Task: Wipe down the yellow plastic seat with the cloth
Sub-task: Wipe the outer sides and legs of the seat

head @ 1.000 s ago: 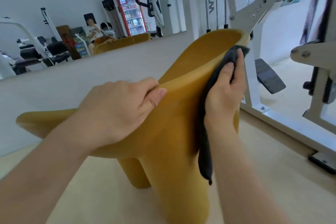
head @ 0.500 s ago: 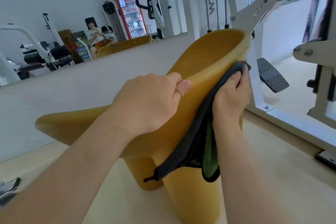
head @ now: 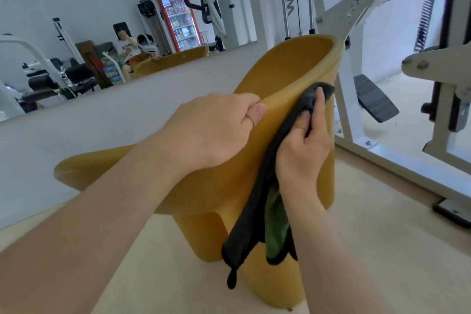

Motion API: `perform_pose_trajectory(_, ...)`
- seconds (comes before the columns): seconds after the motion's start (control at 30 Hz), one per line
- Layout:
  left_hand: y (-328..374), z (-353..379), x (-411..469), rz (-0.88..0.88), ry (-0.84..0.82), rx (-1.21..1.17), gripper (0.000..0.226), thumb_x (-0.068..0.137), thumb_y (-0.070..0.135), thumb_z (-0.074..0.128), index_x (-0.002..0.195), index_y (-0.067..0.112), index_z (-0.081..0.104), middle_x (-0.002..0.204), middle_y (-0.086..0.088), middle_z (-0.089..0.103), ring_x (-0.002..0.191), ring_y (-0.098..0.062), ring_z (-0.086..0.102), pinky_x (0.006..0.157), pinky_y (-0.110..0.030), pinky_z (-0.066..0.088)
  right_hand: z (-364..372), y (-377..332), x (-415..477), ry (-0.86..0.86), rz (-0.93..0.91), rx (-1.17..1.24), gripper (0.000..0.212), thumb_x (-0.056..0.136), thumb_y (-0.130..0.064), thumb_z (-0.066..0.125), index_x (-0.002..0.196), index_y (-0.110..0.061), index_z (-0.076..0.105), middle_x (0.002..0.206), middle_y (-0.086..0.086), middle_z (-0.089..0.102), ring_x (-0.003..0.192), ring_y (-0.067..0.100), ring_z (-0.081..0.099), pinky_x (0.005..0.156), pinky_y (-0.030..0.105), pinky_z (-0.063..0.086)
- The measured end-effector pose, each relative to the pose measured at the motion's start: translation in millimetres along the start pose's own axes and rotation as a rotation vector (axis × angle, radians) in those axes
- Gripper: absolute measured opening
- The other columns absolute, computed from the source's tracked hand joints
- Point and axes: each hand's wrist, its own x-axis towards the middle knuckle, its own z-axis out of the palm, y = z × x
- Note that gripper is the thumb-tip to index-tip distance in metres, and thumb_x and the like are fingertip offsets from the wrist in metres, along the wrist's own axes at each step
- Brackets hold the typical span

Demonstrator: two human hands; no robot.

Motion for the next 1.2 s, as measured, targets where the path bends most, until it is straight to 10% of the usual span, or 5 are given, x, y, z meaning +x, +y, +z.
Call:
perform_pose_trajectory(0.33, -2.4, 6.8, -13.1, -0.009, 0.227, 0.084, 0.057, 0.095, 0.062, 0.012, 0.108, 0.031, 0.059, 0.085, 0.005, 0.068, 0.075, -0.02, 0.062, 0.067, -0.04, 0.051, 0.4, 7.2, -101.8, -0.14, -0.194, -0.01, 0.049, 0.102, -0.014, 0.041, 0.147, -0.028, 0.028, 0.156, -0.009, 0.026, 0.145, 0.004, 0.019, 0.116, 0.02, 0.02)
perform_pose_trajectory(0.53, -3.3, 8.5, -18.3, 0.0, 0.243, 0.034, 0.05, 0.096, 0.057, 0.011, 0.128, 0.045, 0.048, 0.077, 0.009, 0.065, 0.069, -0.016, 0.059, 0.064, -0.037, 0.051, 0.2, -5.5, 48.2, 0.057, 0.128, 0.095, 0.042, 0.104, -0.019, 0.035, 0.145, -0.023, 0.042, 0.147, -0.008, 0.043, 0.134, 0.004, 0.038, 0.098, -0.002, 0.027)
perform_pose_trajectory(0.77, -3.5, 13.4, -14.0, 0.034, 0.343, 0.028, 0.042, 0.099, 0.048, 0.018, 0.098, 0.033, 0.057, 0.061, 0.009, 0.054, 0.054, -0.016, 0.051, 0.048, -0.029, 0.038, 1.3, -33.2, -28.1, -0.253, -0.441, -0.097, 0.034, 0.097, -0.018, 0.041, 0.121, -0.014, 0.064, 0.131, -0.002, 0.058, 0.137, 0.014, 0.037, 0.114, 0.046, 0.028)
perform_pose_trajectory(0.93, -25.4, 7.4, -53.5, -0.05, 0.446, 0.016, 0.043, 0.099, 0.052, 0.029, 0.104, 0.037, 0.068, 0.071, 0.012, 0.067, 0.056, -0.008, 0.044, 0.052, -0.012, 0.022, -13.9, -62.4, 63.5, -0.413, -0.309, -0.401, 0.03, 0.092, -0.02, 0.042, 0.091, -0.026, 0.071, 0.087, -0.01, 0.07, 0.084, 0.003, 0.057, 0.09, 0.025, 0.046)
perform_pose_trajectory(1.2, -40.1, 22.3, -61.8, 0.044, 0.562, -0.11, 0.036, 0.099, 0.037, 0.038, 0.099, 0.02, 0.07, 0.072, 0.008, 0.066, 0.058, -0.013, 0.055, 0.048, -0.028, 0.042, -1.9, -53.1, -23.5, -0.56, -0.896, -0.382, 0.032, 0.099, -0.018, 0.04, 0.116, -0.009, 0.066, 0.118, 0.006, 0.067, 0.115, 0.018, 0.06, 0.11, 0.044, 0.033)
